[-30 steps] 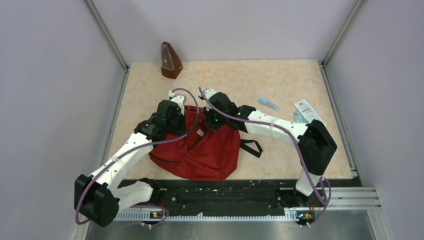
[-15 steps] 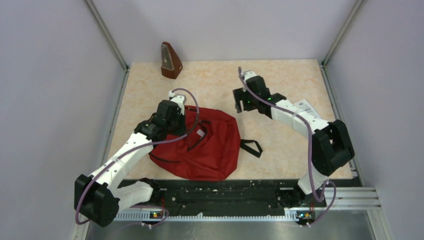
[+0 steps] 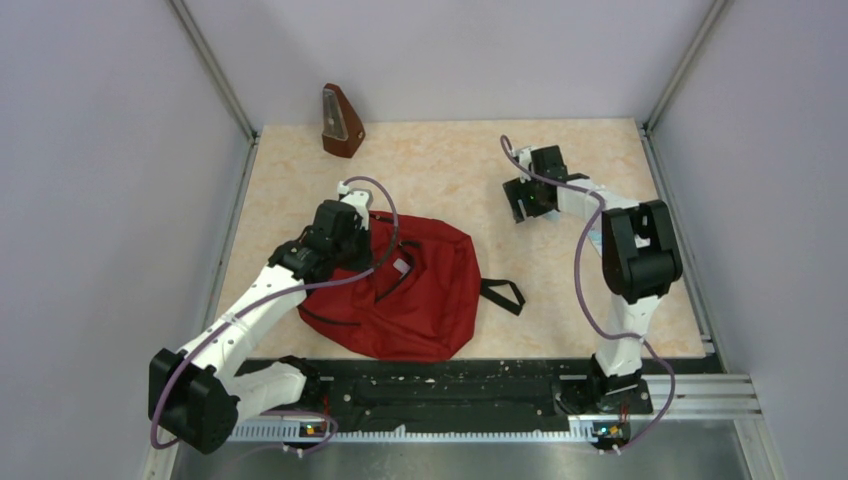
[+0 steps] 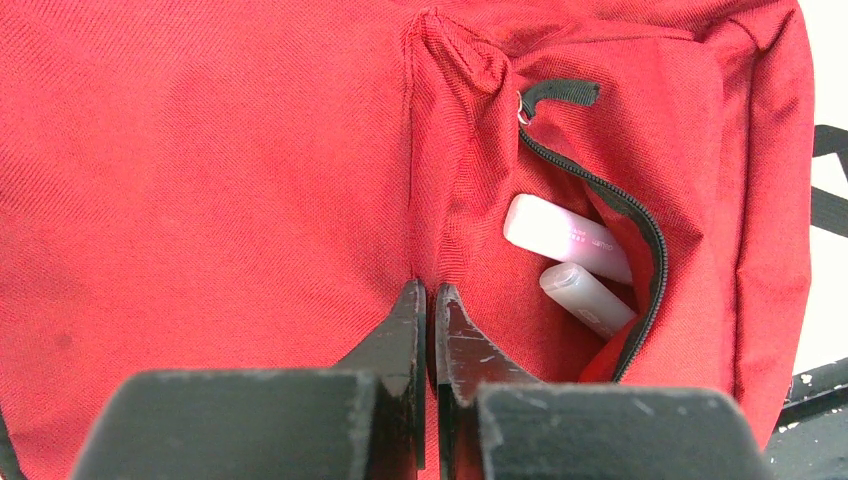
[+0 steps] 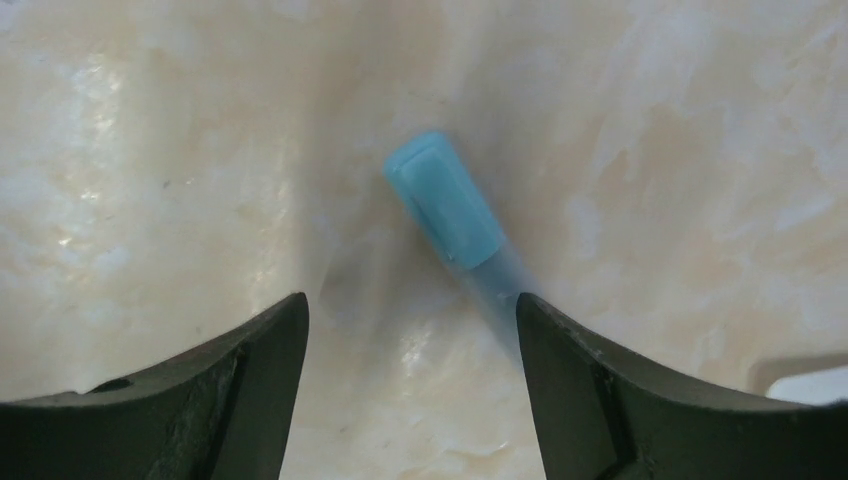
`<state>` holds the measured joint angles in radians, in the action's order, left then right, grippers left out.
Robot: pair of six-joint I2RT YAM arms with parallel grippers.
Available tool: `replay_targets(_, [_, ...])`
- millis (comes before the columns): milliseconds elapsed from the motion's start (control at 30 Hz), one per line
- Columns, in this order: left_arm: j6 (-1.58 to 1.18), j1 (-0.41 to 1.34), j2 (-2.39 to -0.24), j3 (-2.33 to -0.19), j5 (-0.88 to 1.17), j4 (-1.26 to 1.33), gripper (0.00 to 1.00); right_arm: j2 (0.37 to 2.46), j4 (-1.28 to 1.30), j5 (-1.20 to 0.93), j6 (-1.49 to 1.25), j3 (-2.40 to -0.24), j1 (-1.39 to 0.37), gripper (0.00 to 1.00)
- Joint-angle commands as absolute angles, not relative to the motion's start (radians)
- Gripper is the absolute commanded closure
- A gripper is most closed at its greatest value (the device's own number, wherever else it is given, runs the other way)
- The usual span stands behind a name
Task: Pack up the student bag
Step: Pick up the stationery from the center of the board.
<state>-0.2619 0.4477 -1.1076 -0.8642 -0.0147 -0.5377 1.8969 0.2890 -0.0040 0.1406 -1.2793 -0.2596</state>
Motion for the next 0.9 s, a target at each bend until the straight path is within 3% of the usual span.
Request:
replay_targets(0, [-0.253, 0.446, -1.088, -0.895, -0.005, -0.493, 1.0, 1.964, 0.319, -0.055, 0.253, -1.383, -0.222, 0.26])
replay_targets(367, [-0.253, 0.446, -1.095, -0.894, -0.006, -0.491, 1.0, 2.028, 0.377, -0.081, 0.301, -1.469, -0.192, 0.31])
replay_targets(867, [-0.253, 0.447, -1.088, -0.894, -0.005, -0.492, 1.0, 2.087, 0.533, -0.141, 0.224, -1.551, -0.185, 0.82])
